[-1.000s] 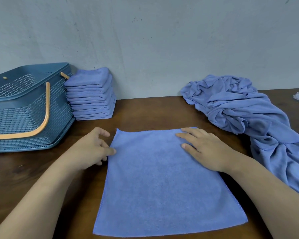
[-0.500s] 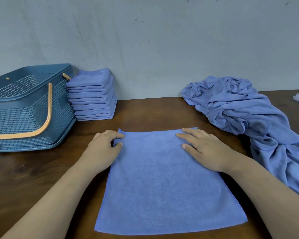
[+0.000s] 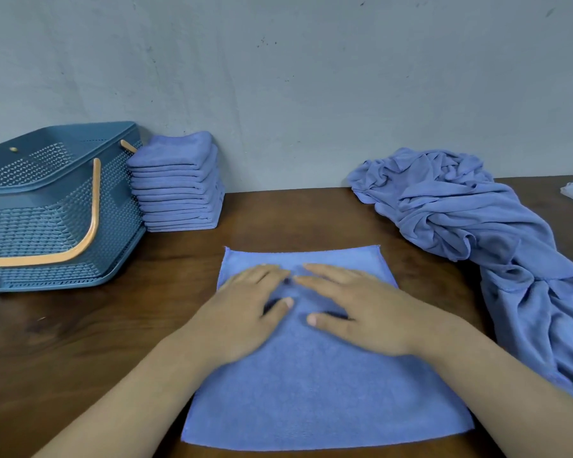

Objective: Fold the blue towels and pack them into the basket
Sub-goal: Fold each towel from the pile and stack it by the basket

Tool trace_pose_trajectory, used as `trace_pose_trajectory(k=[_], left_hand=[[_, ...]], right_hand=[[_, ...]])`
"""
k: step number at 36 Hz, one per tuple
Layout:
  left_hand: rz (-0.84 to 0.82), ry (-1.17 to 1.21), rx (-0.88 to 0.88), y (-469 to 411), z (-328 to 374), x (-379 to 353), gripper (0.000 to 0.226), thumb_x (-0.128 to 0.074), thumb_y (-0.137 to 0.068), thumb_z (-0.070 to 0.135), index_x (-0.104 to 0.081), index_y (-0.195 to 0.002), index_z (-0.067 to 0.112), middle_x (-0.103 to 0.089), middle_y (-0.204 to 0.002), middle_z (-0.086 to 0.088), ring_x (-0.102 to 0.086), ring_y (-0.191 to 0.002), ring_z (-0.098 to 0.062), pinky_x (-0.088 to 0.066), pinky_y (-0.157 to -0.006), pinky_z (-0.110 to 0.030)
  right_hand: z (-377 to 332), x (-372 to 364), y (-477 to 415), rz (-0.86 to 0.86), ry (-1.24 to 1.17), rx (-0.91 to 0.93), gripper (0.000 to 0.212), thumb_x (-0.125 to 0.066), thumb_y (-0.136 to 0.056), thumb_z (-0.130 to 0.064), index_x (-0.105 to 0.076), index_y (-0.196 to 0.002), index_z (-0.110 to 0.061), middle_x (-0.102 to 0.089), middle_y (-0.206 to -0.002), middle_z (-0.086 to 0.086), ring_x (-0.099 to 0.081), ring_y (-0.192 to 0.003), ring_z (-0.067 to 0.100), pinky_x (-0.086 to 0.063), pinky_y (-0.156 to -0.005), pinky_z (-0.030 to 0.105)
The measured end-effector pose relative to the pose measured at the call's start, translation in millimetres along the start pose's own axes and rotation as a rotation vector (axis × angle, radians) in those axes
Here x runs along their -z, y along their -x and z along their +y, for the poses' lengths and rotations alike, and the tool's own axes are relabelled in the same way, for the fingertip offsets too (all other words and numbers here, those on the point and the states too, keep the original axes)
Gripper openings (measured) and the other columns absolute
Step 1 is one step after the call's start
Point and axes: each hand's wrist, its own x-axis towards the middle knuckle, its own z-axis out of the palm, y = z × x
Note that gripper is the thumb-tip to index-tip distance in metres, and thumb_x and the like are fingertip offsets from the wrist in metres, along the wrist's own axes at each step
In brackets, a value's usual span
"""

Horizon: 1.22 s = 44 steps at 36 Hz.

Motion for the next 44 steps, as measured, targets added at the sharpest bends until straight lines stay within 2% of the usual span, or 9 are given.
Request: trace_pose_trajectory(k=[4,11,16,22,25,27,32,36,44], left_hand=[[-0.116,-0.068,0.066,1,-8,-3,0.077,-0.028,-0.100,0.079,-0.016,-0.168,0.045,-0.002,-0.176,0.021,0.007,-0.162,-0.001,-0.003,-0.133,-0.034],[-0.136,-0.113,0.233,-5,-34,7,0.094,-0.022,-0.088,0.094,-0.001,-0.168,0.049,0.015,-0.174,0.022,0.022,-0.158,0.000,0.006,-0.132,-0.041],[-0.056,-0.049,0.233,-16,-43,6,0.090,-0.030,-0.093,0.088,-0.011,-0.169,0.044,0.003,-0.176,0.023,0.012,-0.160,0.002,0.002,-0.133,-0.041],[0.149,0.100,0.316,-16,-53,14,0.067,-0.054,-0.106,0.050,-0.036,-0.164,0.020,-0.038,-0.169,0.003,-0.031,-0.157,-0.016,-0.027,-0.129,-0.041],[0.164,0.071,0.297,-8,-45,15,0.060,-0.054,-0.108,0.038,-0.040,-0.162,0.017,-0.045,-0.164,0.000,-0.036,-0.154,-0.019,-0.027,-0.126,-0.036],[0.182,0.057,0.233,-1,-36,15,0.057,-0.054,-0.108,0.032,-0.041,-0.161,0.017,-0.044,-0.165,-0.002,-0.031,-0.157,-0.018,-0.022,-0.124,-0.031],[-0.069,-0.023,0.116,6,-14,8,0.064,-0.032,-0.112,0.053,-0.015,-0.170,0.034,-0.008,-0.177,0.015,0.003,-0.162,-0.002,0.000,-0.133,-0.035],[-0.233,-0.156,0.141,8,-11,3,0.071,-0.016,-0.108,0.068,0.011,-0.168,0.042,0.024,-0.173,0.019,0.027,-0.157,-0.002,0.009,-0.132,-0.039],[-0.277,-0.186,0.187,9,-10,3,0.093,-0.012,-0.089,0.094,0.016,-0.165,0.048,0.027,-0.173,0.015,0.032,-0.159,-0.020,0.010,-0.131,-0.050]], right_hand=[[4,-9,-3,-0.090,0.034,-0.032,0.077,-0.024,-0.096,-0.085,-0.006,-0.164,-0.055,0.011,-0.175,-0.020,0.016,-0.159,-0.001,0.005,-0.131,0.034],[49,4,0,-0.051,0.011,-0.291,0.087,-0.019,-0.086,-0.094,-0.004,-0.163,-0.057,0.015,-0.175,-0.018,0.020,-0.158,0.001,0.010,-0.124,0.025],[59,3,-9,-0.017,-0.021,-0.327,0.087,-0.014,-0.084,-0.095,-0.006,-0.163,-0.058,0.011,-0.174,-0.021,0.017,-0.158,0.000,0.006,-0.130,0.033],[64,9,-5,0.152,0.076,-0.412,0.073,-0.026,-0.099,-0.078,-0.023,-0.165,-0.047,-0.010,-0.176,-0.013,-0.001,-0.162,0.008,-0.008,-0.131,0.044],[46,17,2,0.180,0.143,-0.350,0.069,-0.028,-0.104,-0.068,-0.028,-0.165,-0.039,-0.019,-0.175,-0.010,-0.008,-0.162,0.010,-0.010,-0.131,0.042],[20,17,6,0.135,0.029,-0.242,0.071,-0.029,-0.102,-0.071,-0.031,-0.165,-0.038,-0.023,-0.173,-0.013,-0.014,-0.159,0.006,-0.012,-0.130,0.034],[-37,-9,8,-0.135,-0.062,-0.039,0.077,-0.029,-0.097,-0.084,-0.001,-0.163,-0.057,0.013,-0.174,-0.023,0.019,-0.158,-0.001,0.007,-0.129,0.033],[-27,-11,19,-0.154,-0.010,-0.097,0.078,-0.025,-0.094,-0.089,0.008,-0.159,-0.063,0.028,-0.169,-0.027,0.034,-0.151,-0.004,0.014,-0.128,0.035],[5,-6,64,-0.049,0.026,-0.394,0.086,-0.012,-0.083,-0.101,0.011,-0.158,-0.064,0.027,-0.171,-0.021,0.031,-0.154,0.000,0.007,-0.131,0.036]])
